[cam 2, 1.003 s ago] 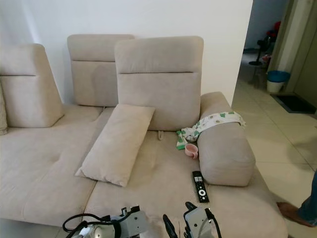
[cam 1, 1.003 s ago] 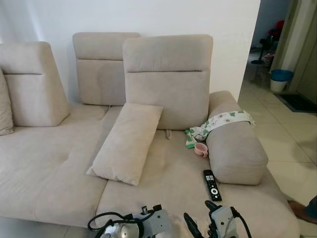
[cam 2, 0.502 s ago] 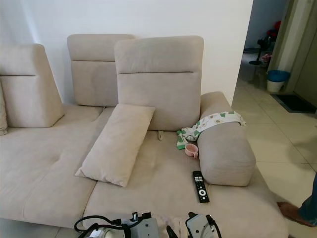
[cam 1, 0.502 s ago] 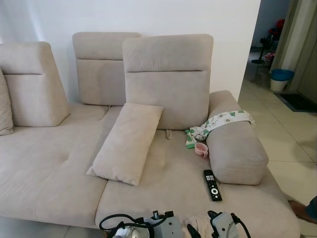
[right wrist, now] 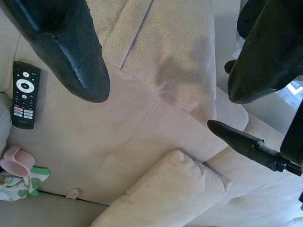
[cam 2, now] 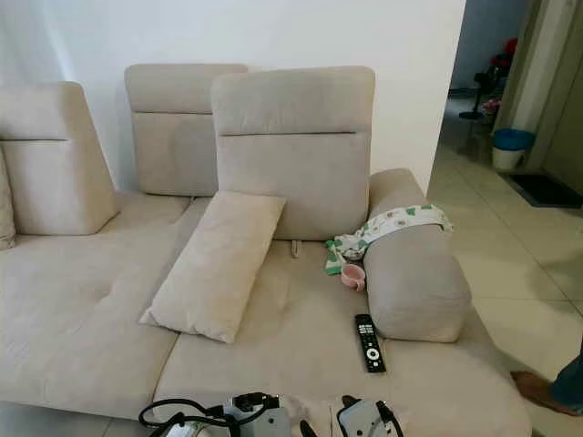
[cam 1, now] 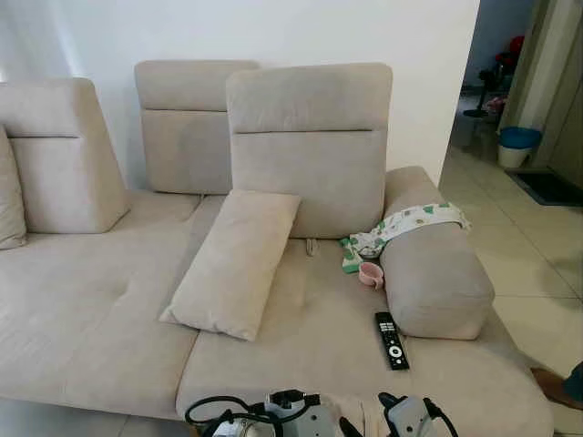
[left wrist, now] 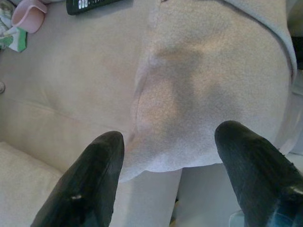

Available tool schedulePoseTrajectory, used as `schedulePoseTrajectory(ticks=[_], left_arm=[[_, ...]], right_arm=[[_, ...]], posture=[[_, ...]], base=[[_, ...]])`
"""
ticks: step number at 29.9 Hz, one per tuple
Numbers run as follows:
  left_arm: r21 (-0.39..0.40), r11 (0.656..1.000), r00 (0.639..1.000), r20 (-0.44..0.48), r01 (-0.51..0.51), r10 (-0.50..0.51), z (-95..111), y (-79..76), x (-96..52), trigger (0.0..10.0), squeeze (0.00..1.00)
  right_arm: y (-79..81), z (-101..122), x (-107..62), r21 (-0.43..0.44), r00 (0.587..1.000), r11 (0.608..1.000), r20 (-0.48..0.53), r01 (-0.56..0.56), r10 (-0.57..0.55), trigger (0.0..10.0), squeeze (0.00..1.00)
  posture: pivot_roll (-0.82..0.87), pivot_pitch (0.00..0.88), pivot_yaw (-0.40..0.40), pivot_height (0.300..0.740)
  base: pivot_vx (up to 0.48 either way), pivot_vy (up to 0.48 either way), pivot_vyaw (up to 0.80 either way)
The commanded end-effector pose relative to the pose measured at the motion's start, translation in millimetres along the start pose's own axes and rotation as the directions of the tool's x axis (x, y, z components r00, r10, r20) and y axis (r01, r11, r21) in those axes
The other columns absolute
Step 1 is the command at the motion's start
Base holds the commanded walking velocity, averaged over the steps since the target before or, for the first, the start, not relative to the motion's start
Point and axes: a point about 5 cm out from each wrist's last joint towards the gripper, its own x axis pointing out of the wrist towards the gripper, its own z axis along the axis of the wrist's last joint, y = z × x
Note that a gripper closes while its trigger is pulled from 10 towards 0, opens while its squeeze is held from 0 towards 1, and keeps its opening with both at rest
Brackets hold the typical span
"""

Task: Move the pillow to the sofa from floor

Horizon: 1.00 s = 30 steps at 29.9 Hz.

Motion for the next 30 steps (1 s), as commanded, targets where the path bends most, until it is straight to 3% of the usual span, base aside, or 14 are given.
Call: schedulePoseTrajectory(ticks=[1,6,15,20,22,29,30], left_arm=[[0.056,0.998,1.000,-0.017,-0.002,0.003,6.6,2.8,3.3,10.0,0.00],[0.090,0.996,1.000,-0.022,-0.009,0.011,20.2,1.2,7.5,10.0,0.00],[0.103,0.995,0.998,-0.061,0.006,0.000,17.4,-3.0,6.1,10.0,0.00],[0.082,0.996,0.995,-0.089,-0.042,0.050,16.5,6.4,6.9,10.0,0.00],[0.067,0.994,0.991,-0.100,-0.084,0.091,18.5,16.8,9.2,10.0,0.00],[0.072,0.992,0.991,-0.081,-0.105,0.111,27.8,21.8,12.2,10.0,0.00],[0.074,0.993,0.992,-0.076,-0.093,0.098,29.9,19.7,13.1,8.4,0.00]], right_arm=[[7.1,3.5,-1.3,0.000,0.999,0.999,-0.009,-0.032,0.032,10.0,0.00],[13.1,17.7,-6.0,0.004,0.998,0.998,0.007,-0.060,0.060,10.0,0.00],[31.8,24.9,-9.4,0.032,0.996,0.995,0.012,-0.094,0.094,10.0,0.00],[37.2,29.9,-13.4,0.043,0.996,0.995,0.007,-0.095,0.094,10.0,0.00],[38.4,35.1,-14.1,0.048,0.996,0.995,0.012,-0.086,0.086,10.0,0.00],[39.2,41.3,-17.6,0.054,0.998,0.996,0.009,-0.069,0.068,10.0,0.00],[38.8,41.6,-18.9,0.055,0.998,0.996,0.006,-0.063,0.063,10.0,0.00]], posture=[[-0.06,0.011,0.096,0.615],[-0.04,0.084,0.104,0.615],[-0.03,0.143,0.115,0.615],[-0.03,0.170,0.122,0.615],[-0.04,0.178,0.125,0.615],[-0.06,0.177,0.124,0.615],[-0.07,0.174,0.123,0.615]], base=[[0.000,0.000,0.00],[0.000,0.000,0.00],[0.000,0.000,0.00],[0.000,0.000,0.00],[0.000,0.000,0.00],[0.000,0.000,0.00],[0.000,0.000,0.00]])
